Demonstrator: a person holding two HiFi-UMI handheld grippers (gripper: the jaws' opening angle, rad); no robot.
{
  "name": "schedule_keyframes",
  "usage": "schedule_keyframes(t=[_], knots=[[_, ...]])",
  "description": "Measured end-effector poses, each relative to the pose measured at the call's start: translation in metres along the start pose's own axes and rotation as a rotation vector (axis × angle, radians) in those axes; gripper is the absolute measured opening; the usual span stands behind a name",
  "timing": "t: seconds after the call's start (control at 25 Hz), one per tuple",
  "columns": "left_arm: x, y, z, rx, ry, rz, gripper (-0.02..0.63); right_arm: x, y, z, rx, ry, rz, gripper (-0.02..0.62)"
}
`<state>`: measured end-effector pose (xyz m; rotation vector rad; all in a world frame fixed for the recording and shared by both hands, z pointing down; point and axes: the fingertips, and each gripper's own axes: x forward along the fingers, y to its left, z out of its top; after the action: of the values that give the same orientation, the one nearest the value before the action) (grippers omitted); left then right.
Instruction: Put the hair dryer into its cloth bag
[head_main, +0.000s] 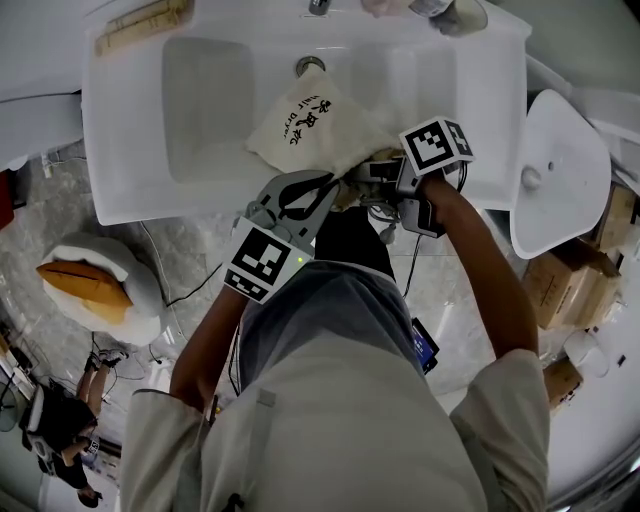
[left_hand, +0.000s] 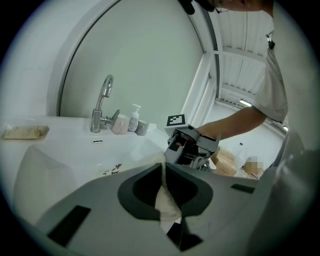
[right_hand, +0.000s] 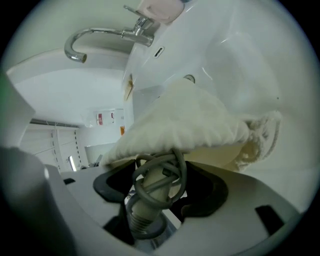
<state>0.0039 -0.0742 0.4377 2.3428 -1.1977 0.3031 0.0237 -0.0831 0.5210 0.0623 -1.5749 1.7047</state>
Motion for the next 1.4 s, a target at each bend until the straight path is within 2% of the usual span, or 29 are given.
schedule_keyframes(t=[0.24,0.48,0.6,0.88,1.4], knots=[[-0.004,0.01,0.003,-0.104,-0.01,0.025,0.031,0.003,-0.006,0.014,0.053,-0.104,-0.004,0.305],[-0.001,0.009,-0.001,-0.144,-0.03,0.013,0.029,0.004,-0.01,0.022,0.072,-0.175,-0.014,0.304],[-0.003,0.004,0.0,-0.17,-0.04,0.002,0.029,0.005,-0.008,0.022,0.133,-0.198,0.042,0.304],[-0.002,-0.005,0.003,-0.154,-0.044,0.003,0.028,0.007,-0.012,0.03,0.253,-0.283,0.12,0.304],[-0.007,-0.008,-0.006,-0.179,-0.041,0.016,0.028,0.005,-0.017,0.044,0.307,-0.427,0.165,0.304]])
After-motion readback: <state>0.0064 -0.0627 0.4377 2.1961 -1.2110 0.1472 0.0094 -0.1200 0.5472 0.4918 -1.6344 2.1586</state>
